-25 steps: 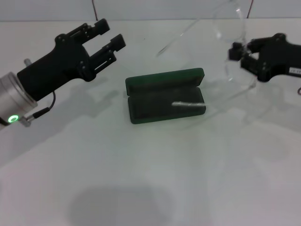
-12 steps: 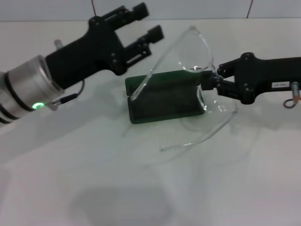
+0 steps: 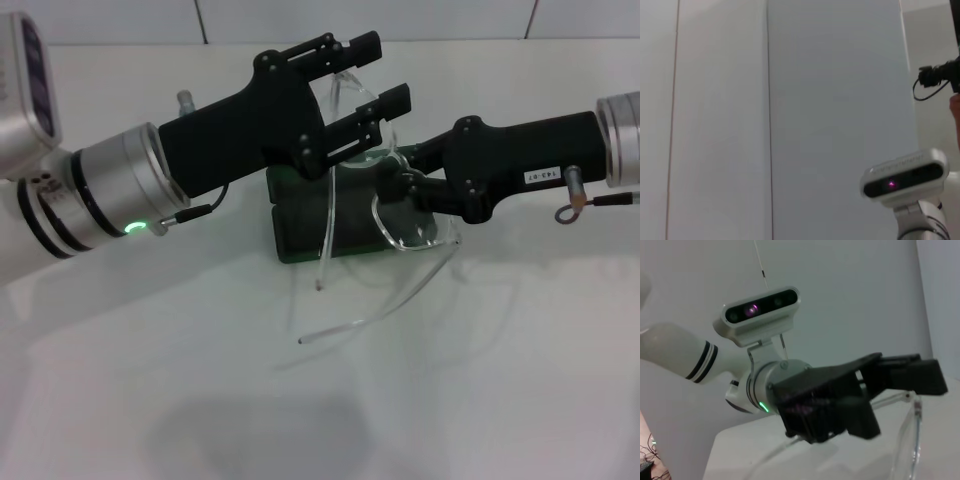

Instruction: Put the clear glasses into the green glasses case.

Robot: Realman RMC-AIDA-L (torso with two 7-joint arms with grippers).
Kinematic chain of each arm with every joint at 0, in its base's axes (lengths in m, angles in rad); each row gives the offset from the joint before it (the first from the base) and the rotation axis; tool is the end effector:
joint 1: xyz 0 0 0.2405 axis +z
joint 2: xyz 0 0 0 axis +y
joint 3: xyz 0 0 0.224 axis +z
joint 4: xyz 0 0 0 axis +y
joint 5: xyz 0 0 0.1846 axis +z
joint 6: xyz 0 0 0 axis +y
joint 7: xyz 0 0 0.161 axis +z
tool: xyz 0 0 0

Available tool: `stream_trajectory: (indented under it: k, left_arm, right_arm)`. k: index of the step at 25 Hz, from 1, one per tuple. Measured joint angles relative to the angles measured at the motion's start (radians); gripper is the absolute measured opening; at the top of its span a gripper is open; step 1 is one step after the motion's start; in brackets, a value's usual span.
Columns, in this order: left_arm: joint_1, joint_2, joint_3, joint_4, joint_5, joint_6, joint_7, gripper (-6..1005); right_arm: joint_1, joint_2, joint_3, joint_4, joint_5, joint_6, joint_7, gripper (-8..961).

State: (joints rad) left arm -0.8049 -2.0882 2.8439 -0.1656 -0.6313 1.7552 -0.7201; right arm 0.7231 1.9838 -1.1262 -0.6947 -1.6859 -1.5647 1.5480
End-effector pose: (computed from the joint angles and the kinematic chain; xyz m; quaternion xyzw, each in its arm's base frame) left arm -0.1307 0.3072 -0.0160 -0.8665 -0.0237 -0.4718 0.1614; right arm 0.1219 0.3253 -0.0024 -0.9651 0.1080 0.2387 0.0059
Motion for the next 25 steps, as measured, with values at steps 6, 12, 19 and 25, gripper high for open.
stream_trajectory:
  k: [6,12,19,25]
  left_arm:
    - [0.006,-0.001,0.000,0.017,0.000,-0.016,0.023,568]
    - [0.014,-0.001,-0.001,0.017,-0.017,-0.029,0.048,567]
    - [0.019,0.001,-0.003,0.034,-0.030,0.014,0.057,566]
    - [0.049,0.003,-0.002,0.031,-0.064,0.054,0.059,566]
  right_arm:
    - [0.017,-0.003,0.001,0.004,0.000,-0.004,0.030,116]
    - [0.019,-0.005,0.004,0.006,0.000,-0.056,0.040,116]
    - [0.011,-0.029,0.015,0.026,0.004,-0.055,0.089,116]
    - [0.001,-0.046,0.087,0.050,0.006,-0.066,0.090,116]
